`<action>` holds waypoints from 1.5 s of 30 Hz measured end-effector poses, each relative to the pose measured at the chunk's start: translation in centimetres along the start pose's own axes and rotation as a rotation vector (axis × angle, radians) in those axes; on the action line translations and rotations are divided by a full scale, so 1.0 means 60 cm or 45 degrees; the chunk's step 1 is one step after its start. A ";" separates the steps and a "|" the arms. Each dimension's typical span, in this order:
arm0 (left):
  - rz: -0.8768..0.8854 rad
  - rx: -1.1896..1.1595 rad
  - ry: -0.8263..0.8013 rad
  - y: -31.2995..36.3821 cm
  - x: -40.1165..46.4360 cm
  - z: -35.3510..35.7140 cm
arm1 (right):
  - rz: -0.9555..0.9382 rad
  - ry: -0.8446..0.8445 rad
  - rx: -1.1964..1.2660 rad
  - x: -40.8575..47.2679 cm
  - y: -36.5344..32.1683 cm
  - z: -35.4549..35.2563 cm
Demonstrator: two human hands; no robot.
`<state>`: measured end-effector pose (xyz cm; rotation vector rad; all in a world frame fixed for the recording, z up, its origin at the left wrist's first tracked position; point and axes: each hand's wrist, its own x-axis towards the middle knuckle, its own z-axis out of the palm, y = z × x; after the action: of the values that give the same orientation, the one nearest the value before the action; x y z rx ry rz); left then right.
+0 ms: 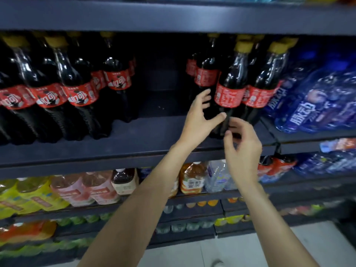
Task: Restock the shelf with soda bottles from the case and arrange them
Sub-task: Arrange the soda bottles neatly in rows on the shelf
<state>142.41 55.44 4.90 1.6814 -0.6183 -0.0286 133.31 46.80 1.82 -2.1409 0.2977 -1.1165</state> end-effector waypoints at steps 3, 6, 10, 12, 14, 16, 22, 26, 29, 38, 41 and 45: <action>-0.046 0.094 0.074 0.011 0.024 0.048 | 0.129 -0.102 -0.008 0.013 0.025 -0.007; -0.027 0.305 0.290 0.018 0.034 0.068 | 0.221 -0.267 0.066 0.022 0.030 -0.005; -0.036 0.011 0.088 0.012 0.028 0.007 | 0.280 -0.452 0.312 0.042 0.015 -0.014; -0.062 -0.176 -0.095 0.005 0.011 -0.049 | 0.319 -0.669 0.479 0.062 -0.002 -0.021; -0.090 -0.318 -0.184 0.006 -0.015 -0.099 | 0.390 -1.001 0.617 0.080 -0.022 -0.016; -0.122 -0.437 -0.224 0.008 -0.038 -0.141 | 0.420 -1.259 0.735 0.086 -0.040 0.003; -0.060 -0.010 0.101 0.019 -0.087 -0.187 | 0.306 -1.151 0.768 0.037 -0.120 0.099; 0.018 0.481 0.372 0.032 -0.093 -0.229 | 0.110 -0.878 0.492 0.016 -0.163 0.151; 0.009 0.658 0.539 0.034 -0.088 -0.257 | 0.017 -0.631 0.078 0.008 -0.181 0.181; -0.040 0.366 0.289 0.013 -0.057 -0.318 | -0.090 -0.843 0.517 0.000 -0.142 0.246; 0.031 0.678 0.389 0.012 -0.062 -0.317 | -0.010 -0.691 0.467 0.003 -0.160 0.271; 0.095 0.888 0.643 0.000 -0.078 -0.288 | 0.087 -0.488 0.263 -0.009 -0.191 0.298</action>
<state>144.55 73.09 7.18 2.2142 -0.3119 0.7174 145.85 63.93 2.26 -2.0868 0.0732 -0.6474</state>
